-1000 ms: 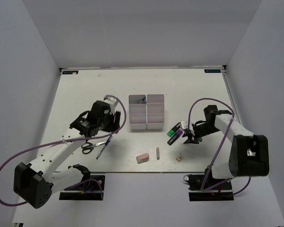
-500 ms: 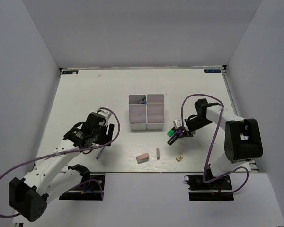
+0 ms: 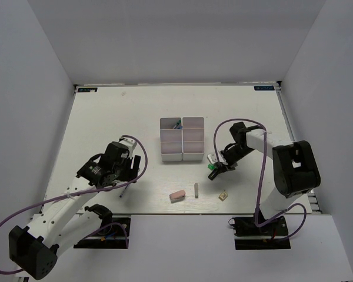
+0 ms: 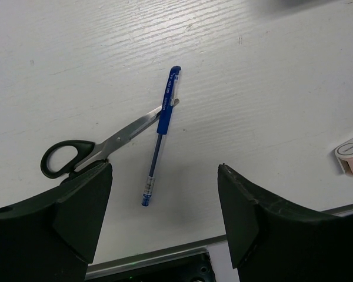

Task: Sort the stationery into containers
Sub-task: Pick up the pen from the center of the board.

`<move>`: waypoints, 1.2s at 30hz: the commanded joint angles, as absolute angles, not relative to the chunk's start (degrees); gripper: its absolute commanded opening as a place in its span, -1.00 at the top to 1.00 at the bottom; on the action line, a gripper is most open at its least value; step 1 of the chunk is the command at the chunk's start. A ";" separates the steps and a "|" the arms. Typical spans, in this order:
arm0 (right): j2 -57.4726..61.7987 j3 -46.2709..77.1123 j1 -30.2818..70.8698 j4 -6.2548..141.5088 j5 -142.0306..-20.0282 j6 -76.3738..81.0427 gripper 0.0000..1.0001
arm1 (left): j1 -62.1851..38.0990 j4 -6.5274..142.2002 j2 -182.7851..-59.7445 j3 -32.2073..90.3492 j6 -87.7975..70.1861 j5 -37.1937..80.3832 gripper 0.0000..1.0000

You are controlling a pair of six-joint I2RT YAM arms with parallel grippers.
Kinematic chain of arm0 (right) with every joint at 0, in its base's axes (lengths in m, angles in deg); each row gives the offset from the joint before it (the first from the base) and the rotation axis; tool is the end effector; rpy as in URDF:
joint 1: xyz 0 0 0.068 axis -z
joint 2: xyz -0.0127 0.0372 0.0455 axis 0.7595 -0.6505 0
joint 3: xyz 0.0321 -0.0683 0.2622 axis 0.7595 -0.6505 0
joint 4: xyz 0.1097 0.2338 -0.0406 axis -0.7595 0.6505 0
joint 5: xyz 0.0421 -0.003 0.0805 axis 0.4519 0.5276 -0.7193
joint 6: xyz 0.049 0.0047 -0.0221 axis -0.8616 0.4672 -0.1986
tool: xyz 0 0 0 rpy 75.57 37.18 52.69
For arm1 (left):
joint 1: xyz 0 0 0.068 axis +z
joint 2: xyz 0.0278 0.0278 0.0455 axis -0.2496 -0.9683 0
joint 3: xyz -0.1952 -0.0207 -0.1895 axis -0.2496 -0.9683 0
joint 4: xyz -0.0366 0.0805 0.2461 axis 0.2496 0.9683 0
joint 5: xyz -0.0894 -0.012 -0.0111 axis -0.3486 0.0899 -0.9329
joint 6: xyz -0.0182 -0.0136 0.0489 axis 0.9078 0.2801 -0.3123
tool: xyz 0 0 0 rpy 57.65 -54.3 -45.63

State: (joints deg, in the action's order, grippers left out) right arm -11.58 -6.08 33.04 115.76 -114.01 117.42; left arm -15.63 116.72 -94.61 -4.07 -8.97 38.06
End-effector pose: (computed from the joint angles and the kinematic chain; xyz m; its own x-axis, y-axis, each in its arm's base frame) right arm 0.2507 0.0977 0.1613 0.5101 -0.6013 -0.6150 -0.8419 -0.4955 -0.2138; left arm 0.1390 -0.0747 0.2387 -0.7920 0.2324 -0.5645 0.2767 0.9609 0.0074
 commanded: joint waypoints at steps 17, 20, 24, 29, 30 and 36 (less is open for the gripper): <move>-17.12 -5.45 28.33 115.81 -101.70 118.84 0.12 | -15.25 116.96 -93.41 -4.43 -9.40 38.29 -0.65; -17.39 -6.59 27.80 115.81 -98.45 119.01 0.20 | -15.42 116.87 -93.23 -4.43 -9.40 38.38 -0.65; -17.39 -6.95 27.54 117.65 -96.50 118.57 0.86 | -15.16 116.79 -92.97 -4.43 -9.31 38.38 -0.67; -14.06 -7.13 27.10 120.55 -97.29 114.18 1.00 | -15.25 116.79 -92.71 -4.51 -9.31 38.12 -0.67; -11.35 -6.87 26.92 120.73 -97.29 112.44 1.00 | -15.16 116.79 -92.70 -4.34 -9.31 38.12 -0.67; -3.60 -1.51 25.25 125.21 -94.40 103.20 1.00 | -15.34 116.70 -92.79 -4.34 -9.31 37.94 -0.67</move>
